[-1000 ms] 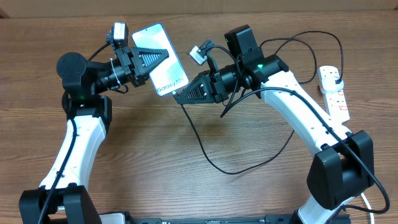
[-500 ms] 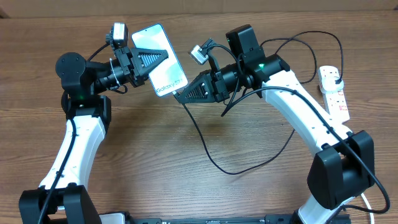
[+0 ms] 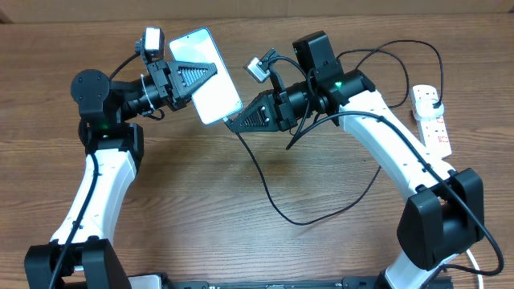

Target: Plug charger to phone and switch on socket

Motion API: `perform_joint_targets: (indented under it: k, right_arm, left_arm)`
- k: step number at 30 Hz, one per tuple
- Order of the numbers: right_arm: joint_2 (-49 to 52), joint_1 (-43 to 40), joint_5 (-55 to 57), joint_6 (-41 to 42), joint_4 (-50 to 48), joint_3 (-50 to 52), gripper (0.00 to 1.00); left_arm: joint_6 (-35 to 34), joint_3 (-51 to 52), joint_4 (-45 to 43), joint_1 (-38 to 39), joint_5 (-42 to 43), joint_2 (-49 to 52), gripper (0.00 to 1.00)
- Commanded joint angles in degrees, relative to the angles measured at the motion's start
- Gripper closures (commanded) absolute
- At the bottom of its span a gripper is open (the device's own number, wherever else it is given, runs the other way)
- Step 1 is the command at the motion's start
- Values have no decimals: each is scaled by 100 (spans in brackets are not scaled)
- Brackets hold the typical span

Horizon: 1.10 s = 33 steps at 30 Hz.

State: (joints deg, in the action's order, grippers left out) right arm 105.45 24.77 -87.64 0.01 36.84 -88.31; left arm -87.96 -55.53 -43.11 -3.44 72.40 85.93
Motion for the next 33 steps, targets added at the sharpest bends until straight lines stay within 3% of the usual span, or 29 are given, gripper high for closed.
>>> perform_joint_targets:
  k: [1,33]
  right_arm:
    - [-2,-85,63,24,-39,-22,96]
    - [-2,-83,1185,1993,-1486,-22,96]
  left_arm:
    - [55,-81,-85,63,92,-94,95]
    - [640,-81,-85,122,42,-94,95]
